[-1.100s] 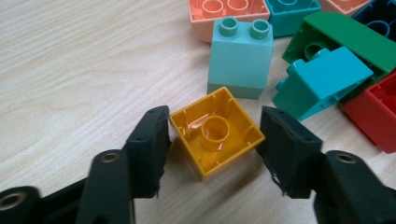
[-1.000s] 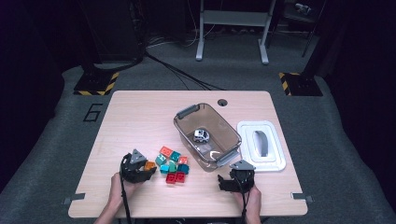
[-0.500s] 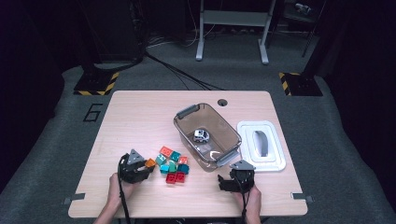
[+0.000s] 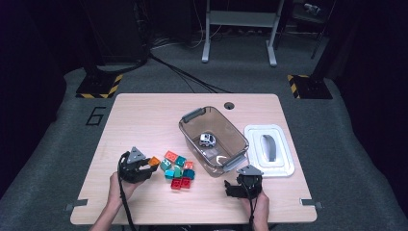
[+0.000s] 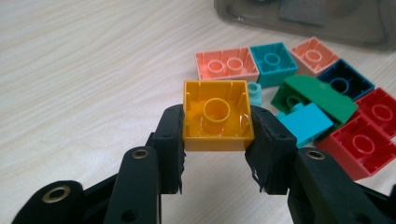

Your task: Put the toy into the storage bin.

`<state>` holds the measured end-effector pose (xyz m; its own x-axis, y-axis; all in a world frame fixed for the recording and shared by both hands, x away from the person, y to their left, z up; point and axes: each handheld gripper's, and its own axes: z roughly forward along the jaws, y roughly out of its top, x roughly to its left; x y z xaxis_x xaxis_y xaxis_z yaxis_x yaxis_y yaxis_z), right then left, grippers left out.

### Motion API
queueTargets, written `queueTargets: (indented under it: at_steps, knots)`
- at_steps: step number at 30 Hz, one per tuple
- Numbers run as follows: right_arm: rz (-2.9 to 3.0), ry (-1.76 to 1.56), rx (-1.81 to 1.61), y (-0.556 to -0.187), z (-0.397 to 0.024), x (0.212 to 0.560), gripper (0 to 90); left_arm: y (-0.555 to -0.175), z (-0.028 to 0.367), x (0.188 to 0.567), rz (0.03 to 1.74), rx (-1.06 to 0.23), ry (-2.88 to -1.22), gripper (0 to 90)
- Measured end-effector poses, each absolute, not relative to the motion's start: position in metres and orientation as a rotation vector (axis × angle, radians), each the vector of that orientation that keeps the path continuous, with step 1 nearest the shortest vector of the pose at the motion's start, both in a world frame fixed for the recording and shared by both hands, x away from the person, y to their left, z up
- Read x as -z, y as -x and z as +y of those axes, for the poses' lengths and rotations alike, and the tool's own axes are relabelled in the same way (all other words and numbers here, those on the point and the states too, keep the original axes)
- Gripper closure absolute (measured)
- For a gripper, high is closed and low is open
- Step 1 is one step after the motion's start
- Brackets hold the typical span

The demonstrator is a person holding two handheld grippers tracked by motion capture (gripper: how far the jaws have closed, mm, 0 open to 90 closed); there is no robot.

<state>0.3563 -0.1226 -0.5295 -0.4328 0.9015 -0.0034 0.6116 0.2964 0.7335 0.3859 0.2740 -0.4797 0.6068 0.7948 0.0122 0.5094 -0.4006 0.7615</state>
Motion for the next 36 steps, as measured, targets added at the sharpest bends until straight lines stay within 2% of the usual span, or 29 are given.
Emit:
queueTargets:
  at_steps: [36]
  knots:
    - [2.153,-1.351,-0.941,-0.357,-0.123,0.53,9.8,-0.429,0.241,0.402,0.91,-0.449,-2.101,59.0]
